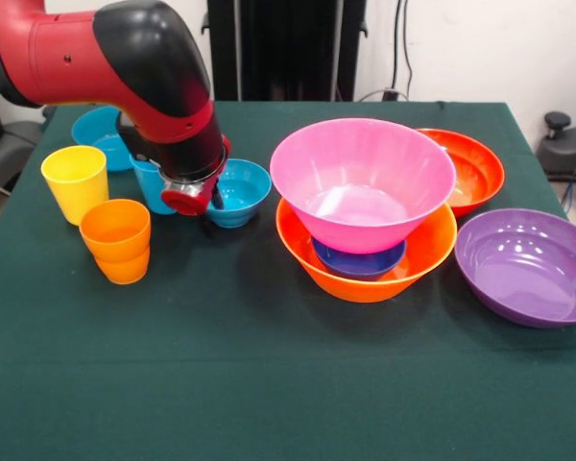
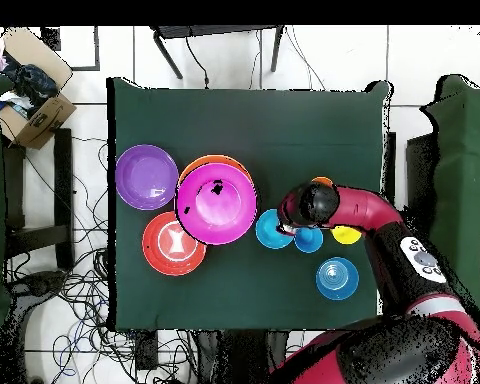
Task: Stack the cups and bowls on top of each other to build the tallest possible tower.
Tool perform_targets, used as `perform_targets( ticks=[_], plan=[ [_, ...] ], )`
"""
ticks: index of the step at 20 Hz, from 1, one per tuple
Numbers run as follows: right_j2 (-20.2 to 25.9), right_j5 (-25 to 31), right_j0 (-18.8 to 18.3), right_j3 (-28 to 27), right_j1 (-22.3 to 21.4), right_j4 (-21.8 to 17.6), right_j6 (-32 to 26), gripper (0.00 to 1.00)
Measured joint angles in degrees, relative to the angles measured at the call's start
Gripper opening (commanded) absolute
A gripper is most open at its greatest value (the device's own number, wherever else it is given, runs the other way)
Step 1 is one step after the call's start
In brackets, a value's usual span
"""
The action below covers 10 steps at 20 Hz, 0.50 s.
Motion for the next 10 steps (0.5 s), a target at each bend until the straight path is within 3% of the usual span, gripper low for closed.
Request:
perform_targets(
  ticks=[10],
  plan=[
    [-0.8,-0.3,0.2,2.6,-1.2,3.0,0.0,0.0]
  ],
)
